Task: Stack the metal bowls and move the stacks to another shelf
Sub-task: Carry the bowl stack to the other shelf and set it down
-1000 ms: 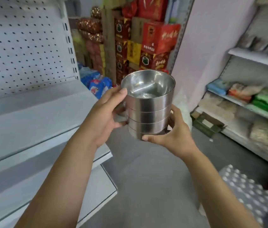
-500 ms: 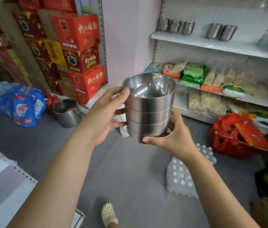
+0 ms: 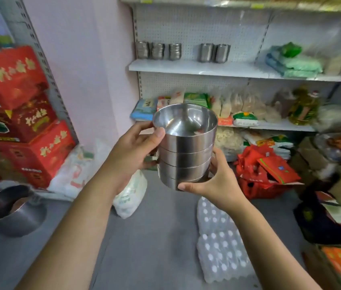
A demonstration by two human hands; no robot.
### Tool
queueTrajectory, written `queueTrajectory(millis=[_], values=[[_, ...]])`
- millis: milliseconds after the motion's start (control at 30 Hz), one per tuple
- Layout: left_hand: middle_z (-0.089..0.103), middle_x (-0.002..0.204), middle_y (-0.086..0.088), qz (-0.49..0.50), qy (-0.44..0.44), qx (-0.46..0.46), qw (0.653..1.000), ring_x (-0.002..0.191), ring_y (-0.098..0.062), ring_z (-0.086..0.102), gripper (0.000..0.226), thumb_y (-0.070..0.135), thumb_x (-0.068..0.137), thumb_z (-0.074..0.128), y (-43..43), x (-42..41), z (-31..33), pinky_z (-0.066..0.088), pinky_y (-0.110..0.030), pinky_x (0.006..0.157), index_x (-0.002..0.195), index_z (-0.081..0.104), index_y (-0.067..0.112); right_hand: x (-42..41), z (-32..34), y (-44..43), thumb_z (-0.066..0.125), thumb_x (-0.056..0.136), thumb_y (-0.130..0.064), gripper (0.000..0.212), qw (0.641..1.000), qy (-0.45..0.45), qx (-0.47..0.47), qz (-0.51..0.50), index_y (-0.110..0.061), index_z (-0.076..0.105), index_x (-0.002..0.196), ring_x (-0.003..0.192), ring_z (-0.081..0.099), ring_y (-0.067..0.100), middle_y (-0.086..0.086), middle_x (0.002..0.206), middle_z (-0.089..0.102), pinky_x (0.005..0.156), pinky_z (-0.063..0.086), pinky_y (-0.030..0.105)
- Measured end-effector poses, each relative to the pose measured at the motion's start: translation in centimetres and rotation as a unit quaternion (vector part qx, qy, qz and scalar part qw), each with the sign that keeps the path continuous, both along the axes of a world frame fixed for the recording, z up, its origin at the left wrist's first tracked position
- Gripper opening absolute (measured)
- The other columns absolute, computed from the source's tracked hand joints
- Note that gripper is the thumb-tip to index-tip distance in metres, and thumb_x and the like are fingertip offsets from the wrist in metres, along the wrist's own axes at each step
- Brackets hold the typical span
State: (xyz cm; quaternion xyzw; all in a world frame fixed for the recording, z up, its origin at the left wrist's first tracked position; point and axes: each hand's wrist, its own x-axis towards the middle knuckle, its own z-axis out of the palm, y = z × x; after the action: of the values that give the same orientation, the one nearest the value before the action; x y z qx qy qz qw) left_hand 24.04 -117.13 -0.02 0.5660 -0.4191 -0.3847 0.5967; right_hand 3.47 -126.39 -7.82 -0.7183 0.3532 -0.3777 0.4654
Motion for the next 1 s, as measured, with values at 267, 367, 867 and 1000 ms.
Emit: queueTrajectory(millis=[267,367,867,1000], values=[[0.072,0.115,0.020,-0.064,-0.110,-0.047,0.991,0.112,0.000,0.067,0.048,0.058,0.081,0.067,-14.5,4.8,0.9,0.054,-0.040,0.104,0.123,0.066,0.035,4.4,-0.2,-9.6,0.103,0.053,-0.017,0.113,0.993,-0.049,0.012,-0.104,-0.028,0.040,0.147,0.115,0.059,-0.016,-0.024,0.125,0.064,0.088,0.046,0.003],[0.071,0.119,0.015,-0.067,-0.122,-0.085,0.987,0.114,-0.006,0.067,0.048,0.055,0.084,0.076,-19.5,5.4,0.4,0.054,-0.036,0.102,0.126,0.063,0.036,4.7,-0.4,-13.3,0.102,0.053,-0.011,0.113,0.990,-0.056,0.012,-0.129,-0.025,0.041,0.147,0.113,0.061,-0.015,-0.021,0.125,0.064,0.087,0.047,0.004],[0.067,0.120,0.018,-0.138,-0.277,-0.140,0.941,0.116,-0.002,0.063,0.055,0.052,0.073,0.083,-49.7,4.4,2.5,0.054,-0.039,0.102,0.122,0.060,0.042,3.8,0.2,-41.5,0.103,0.054,-0.011,0.109,0.976,-0.080,-0.020,-0.203,-0.033,0.043,0.142,0.123,0.062,0.000,-0.011,0.132,0.065,0.099,0.053,0.020],[0.064,0.114,0.026,-0.143,-0.328,-0.141,0.923,0.109,0.011,0.059,0.055,0.046,0.074,0.085,-57.2,3.7,3.5,0.049,-0.020,0.096,0.120,0.056,0.042,3.3,1.4,-49.2,0.102,0.054,-0.010,0.109,0.974,-0.077,-0.028,-0.209,-0.031,0.041,0.142,0.121,0.060,-0.008,-0.012,0.132,0.063,0.094,0.049,0.011]])
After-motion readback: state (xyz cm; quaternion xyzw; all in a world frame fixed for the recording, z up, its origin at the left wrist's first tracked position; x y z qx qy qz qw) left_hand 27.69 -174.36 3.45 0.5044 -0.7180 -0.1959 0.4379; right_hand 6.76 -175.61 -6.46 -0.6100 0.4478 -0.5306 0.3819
